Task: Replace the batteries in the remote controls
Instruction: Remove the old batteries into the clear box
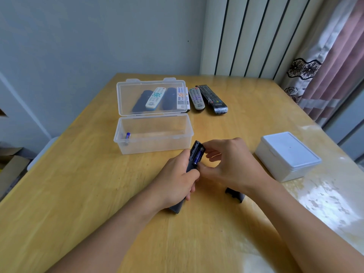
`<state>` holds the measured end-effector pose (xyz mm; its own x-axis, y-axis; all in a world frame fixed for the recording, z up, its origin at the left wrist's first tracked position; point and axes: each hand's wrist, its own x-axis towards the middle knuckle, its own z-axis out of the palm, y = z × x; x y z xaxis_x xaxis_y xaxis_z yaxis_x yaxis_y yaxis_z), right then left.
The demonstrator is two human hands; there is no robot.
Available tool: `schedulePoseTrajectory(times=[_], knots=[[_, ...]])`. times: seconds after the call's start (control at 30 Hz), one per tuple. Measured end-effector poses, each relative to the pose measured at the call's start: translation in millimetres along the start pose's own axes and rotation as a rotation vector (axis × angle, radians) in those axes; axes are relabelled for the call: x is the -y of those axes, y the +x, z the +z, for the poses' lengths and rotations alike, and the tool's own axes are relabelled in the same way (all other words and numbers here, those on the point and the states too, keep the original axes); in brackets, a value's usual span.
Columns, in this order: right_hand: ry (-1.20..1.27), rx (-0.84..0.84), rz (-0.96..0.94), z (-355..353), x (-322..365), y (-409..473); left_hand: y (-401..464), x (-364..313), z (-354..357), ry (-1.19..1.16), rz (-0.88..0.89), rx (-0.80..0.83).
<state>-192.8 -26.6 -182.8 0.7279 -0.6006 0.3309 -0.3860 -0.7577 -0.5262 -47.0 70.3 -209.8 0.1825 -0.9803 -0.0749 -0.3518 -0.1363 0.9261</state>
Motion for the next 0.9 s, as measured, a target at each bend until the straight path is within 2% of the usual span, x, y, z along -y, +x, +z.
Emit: schedulePoseTrajectory(times=[0.43, 0.57, 0.77, 0.9], knots=[[-0.203, 0.101, -0.010, -4.9, 4.2, 1.1, 1.5, -1.6, -1.5, 0.080, 0.006, 0.069], [-0.092, 0.084, -0.029, -2.4, 2.4, -3.0, 3.8, -1.1, -2.5, 0.011, -0.019, 0.054], [0.176, -0.049, -0.035, 13.2, 2.0, -5.7, 10.5, 4.3, -2.4, -0.221, -0.046, 0.041], [0.207, -0.043, -0.025, 18.8, -5.7, -2.8, 11.6, 9.8, -3.3, -0.288, -0.042, 0.057]])
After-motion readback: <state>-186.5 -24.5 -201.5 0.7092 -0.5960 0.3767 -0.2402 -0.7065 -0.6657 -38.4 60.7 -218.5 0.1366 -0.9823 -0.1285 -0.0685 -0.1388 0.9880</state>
